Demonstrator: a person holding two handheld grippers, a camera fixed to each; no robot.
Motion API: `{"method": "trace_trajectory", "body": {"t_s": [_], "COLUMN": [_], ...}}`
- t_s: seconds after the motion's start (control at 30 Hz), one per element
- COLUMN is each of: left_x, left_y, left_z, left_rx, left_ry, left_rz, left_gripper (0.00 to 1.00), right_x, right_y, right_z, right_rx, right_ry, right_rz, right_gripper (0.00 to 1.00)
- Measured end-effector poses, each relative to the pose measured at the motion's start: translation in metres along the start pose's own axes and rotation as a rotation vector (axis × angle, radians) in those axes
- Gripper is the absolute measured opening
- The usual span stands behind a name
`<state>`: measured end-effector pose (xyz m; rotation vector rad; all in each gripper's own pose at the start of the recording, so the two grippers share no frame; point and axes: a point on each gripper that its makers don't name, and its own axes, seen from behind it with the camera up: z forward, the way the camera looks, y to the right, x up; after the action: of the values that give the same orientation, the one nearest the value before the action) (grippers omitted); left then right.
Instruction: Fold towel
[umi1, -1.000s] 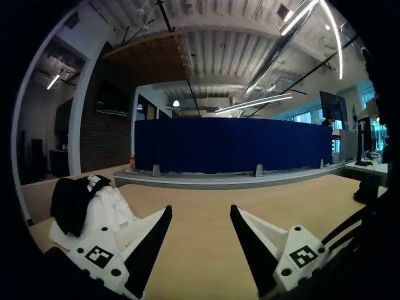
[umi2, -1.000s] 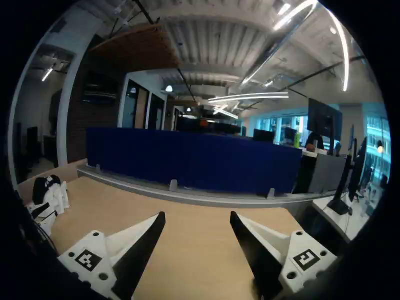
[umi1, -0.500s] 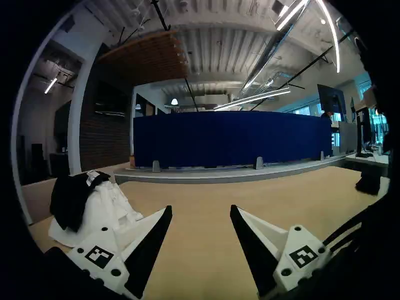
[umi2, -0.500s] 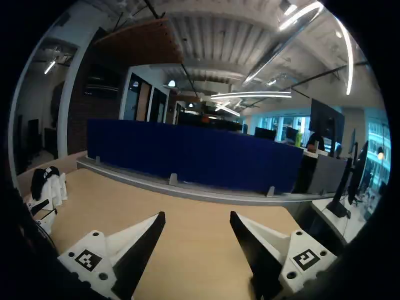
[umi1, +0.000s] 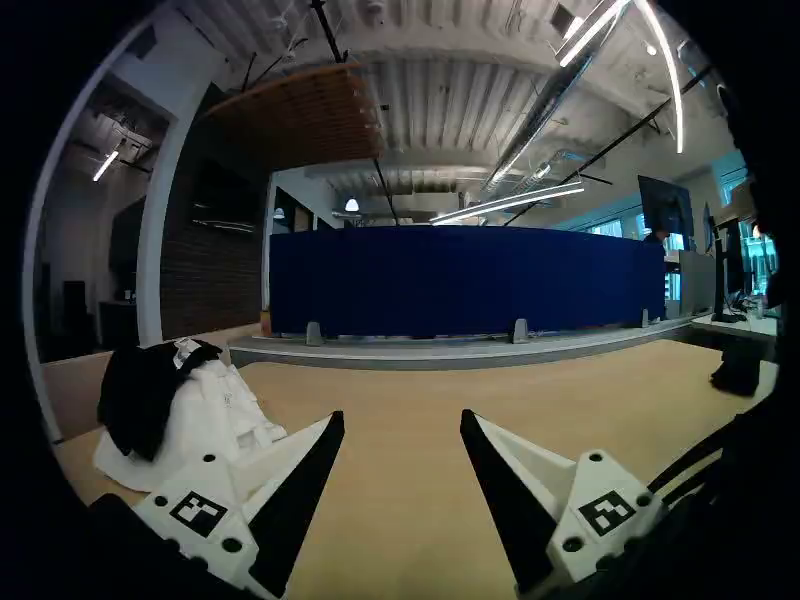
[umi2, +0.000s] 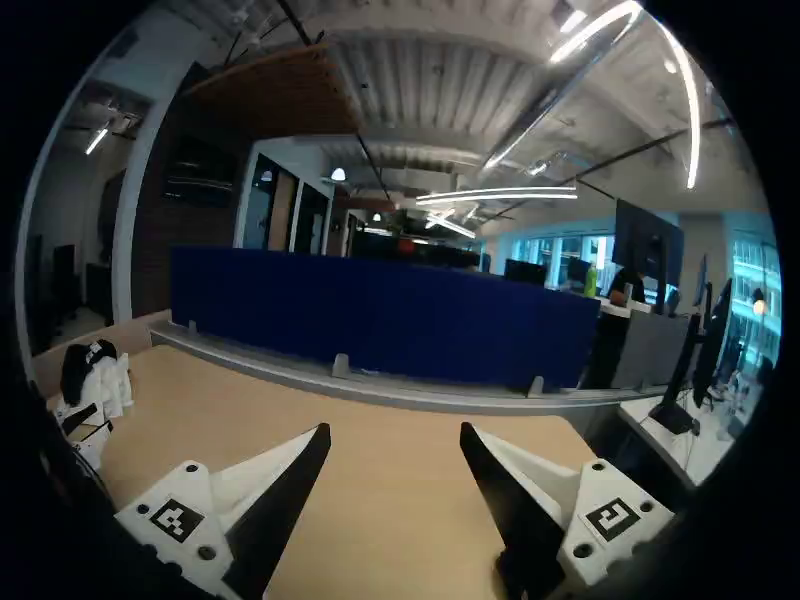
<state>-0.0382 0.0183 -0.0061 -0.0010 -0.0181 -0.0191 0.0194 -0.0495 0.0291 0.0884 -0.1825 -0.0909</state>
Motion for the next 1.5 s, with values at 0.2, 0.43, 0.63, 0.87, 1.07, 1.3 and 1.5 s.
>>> {"method": "trace_trajectory", "body": {"t_s": [0.2, 0.43, 0.63, 0.87, 1.07, 1.3, 1.5], "left_x": [0.001, 0.001, 0.001, 0.001, 0.001, 0.0, 0.0], "left_y": [0.0, 0.0, -0.001, -0.001, -0.001, -0.001, -0.002], "left_z": [0.0, 0.0, -0.001, -0.002, -0.002, -0.002, -0.002], "left_rx": [0.0, 0.0, 0.0, 0.0, 0.0, 0.0, 0.0], "left_ry": [0.001, 0.001, 0.001, 0.001, 0.001, 0.001, 0.001], "left_rz": [0.0, 0.0, 0.0, 0.0, 0.0, 0.0, 0.0], "left_gripper": [0.86, 0.86, 0.86, 0.86, 0.86, 0.86, 0.86], "right_x": [0.017, 0.024, 0.008, -0.041, -0.097, -0.143, -0.162], "right_y": [0.017, 0.029, 0.046, 0.059, 0.07, 0.082, 0.076], "right_z": [-0.007, -0.01, -0.01, -0.011, -0.008, -0.001, 0.007], "right_rx": [-0.021, -0.031, -0.056, -0.056, -0.07, -0.094, -0.063], "right_ry": [0.051, 0.109, 0.137, 0.141, 0.115, 0.121, 0.124], "right_rz": [0.027, 0.054, 0.079, 0.128, 0.151, 0.194, 0.22], "right_gripper": [1.0, 1.0, 1.0, 1.0, 1.0, 1.0, 1.0]}}
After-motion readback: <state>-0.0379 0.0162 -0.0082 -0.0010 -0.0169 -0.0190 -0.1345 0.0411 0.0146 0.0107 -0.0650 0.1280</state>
